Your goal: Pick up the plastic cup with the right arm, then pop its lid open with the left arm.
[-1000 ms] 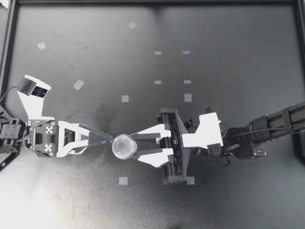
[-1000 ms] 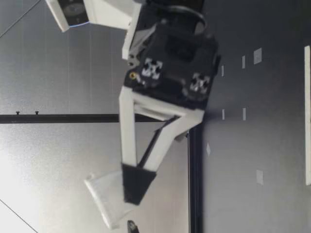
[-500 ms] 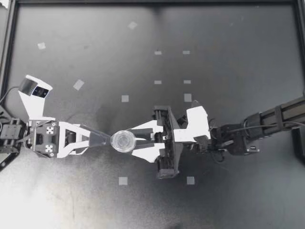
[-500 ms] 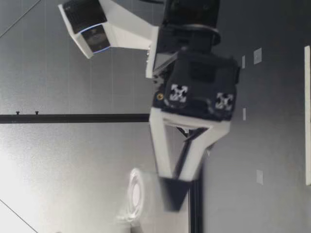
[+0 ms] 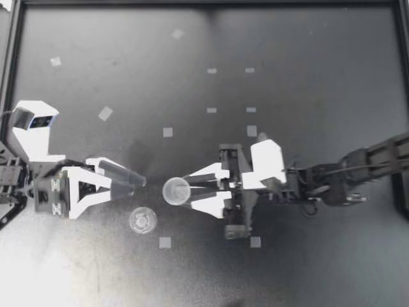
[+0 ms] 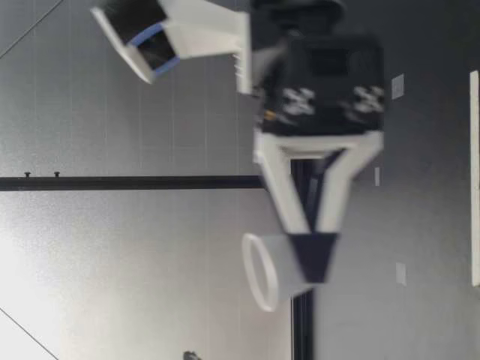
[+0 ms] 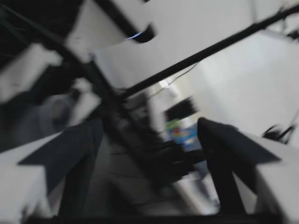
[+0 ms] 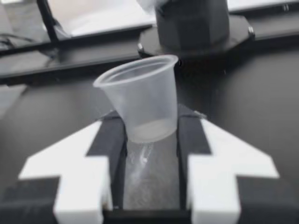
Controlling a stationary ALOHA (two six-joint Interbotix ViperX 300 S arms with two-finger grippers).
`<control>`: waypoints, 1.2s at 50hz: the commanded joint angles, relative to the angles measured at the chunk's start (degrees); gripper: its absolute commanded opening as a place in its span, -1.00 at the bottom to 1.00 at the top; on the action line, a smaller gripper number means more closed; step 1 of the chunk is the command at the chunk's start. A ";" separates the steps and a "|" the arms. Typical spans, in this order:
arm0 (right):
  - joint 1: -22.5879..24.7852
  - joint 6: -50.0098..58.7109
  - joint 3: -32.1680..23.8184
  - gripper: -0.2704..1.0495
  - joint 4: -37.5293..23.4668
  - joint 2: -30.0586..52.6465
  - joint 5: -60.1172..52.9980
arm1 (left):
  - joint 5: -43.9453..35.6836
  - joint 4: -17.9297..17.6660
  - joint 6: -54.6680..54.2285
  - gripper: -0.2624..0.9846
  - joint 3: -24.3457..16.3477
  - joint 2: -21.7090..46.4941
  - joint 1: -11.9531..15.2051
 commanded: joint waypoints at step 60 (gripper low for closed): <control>1.49 6.59 -1.32 -0.20 -1.23 -4.75 2.72 | 14.33 -0.26 46.41 0.58 -2.20 -1.05 0.00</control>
